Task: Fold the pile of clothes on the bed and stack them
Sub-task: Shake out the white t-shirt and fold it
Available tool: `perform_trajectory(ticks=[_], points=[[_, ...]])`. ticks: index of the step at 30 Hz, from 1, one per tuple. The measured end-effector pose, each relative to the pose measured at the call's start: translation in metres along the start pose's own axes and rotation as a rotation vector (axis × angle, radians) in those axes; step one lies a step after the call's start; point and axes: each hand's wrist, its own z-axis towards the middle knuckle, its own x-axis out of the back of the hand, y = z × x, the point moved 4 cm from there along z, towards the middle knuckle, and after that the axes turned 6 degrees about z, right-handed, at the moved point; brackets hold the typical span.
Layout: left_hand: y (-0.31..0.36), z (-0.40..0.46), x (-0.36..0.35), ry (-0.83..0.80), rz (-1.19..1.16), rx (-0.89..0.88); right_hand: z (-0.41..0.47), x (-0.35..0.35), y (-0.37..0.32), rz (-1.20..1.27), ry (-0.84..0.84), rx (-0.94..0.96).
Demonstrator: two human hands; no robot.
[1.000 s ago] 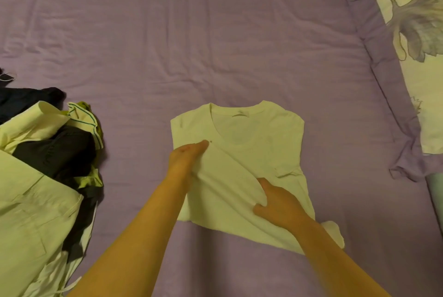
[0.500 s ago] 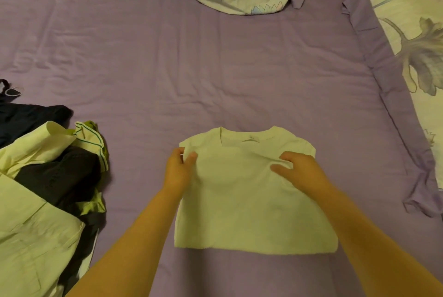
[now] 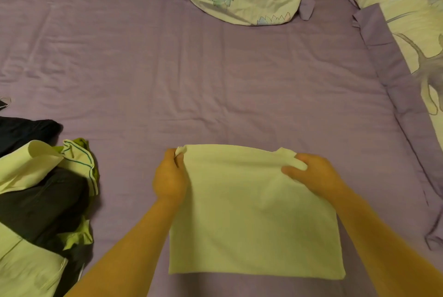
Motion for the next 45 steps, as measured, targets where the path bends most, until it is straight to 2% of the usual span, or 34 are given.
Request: perform_trajectory(ticks=[2,4,6,8,9,10,12,14,18,23,27,30,32,36,38,42,45], points=[[0.009,0.001,-0.001,0.055,0.177,0.0,0.008,-0.001,-0.012,-0.081,0.003,0.06],[0.023,-0.01,-0.012,0.083,0.357,-0.126,0.013,-0.015,-0.015,-0.196,-0.07,0.081],[0.045,-0.038,-0.035,-0.016,0.434,-0.464,0.012,-0.023,-0.009,-0.225,-0.018,0.056],[0.057,-0.072,-0.067,-0.092,0.508,-0.831,0.007,-0.021,-0.001,-0.211,0.116,0.038],[0.059,-0.087,-0.082,-0.148,0.589,-0.927,0.003,-0.02,0.003,-0.195,0.175,0.054],[0.059,-0.098,-0.096,-0.223,0.691,-0.951,-0.001,-0.019,0.01,-0.144,0.218,0.053],[0.052,-0.113,-0.12,-0.315,0.82,-0.942,-0.009,-0.015,0.03,0.001,0.246,-0.068],[0.047,-0.122,-0.131,-0.315,0.812,-0.894,-0.017,-0.009,0.051,0.093,0.283,-0.203],[0.039,-0.132,-0.132,-0.29,0.766,-0.864,-0.025,-0.002,0.066,0.269,0.335,-0.334],[0.03,-0.146,-0.135,-0.261,0.727,-0.852,-0.022,-0.006,0.059,0.416,0.314,-0.315],[0.019,-0.166,-0.141,-0.27,0.724,-0.967,-0.016,-0.003,0.063,0.619,0.259,-0.302],[0.009,-0.177,-0.143,-0.29,0.741,-0.98,-0.017,-0.005,0.065,0.78,0.134,-0.27],[0.005,-0.182,-0.143,-0.273,0.73,-0.988,-0.016,-0.004,0.065,0.79,0.116,-0.227],[0.005,-0.184,-0.142,-0.297,0.717,-0.97,-0.008,0.011,0.071,0.872,0.33,-0.147],[0.006,-0.184,-0.142,-0.335,0.727,-0.944,-0.011,0.011,0.081,0.788,0.388,-0.17],[0.009,-0.187,-0.141,-0.349,0.727,-0.914,-0.039,-0.009,0.095,0.684,0.392,-0.24],[0.015,-0.189,-0.141,-0.36,0.723,-0.861,-0.062,-0.023,0.096,0.523,0.421,-0.202]])
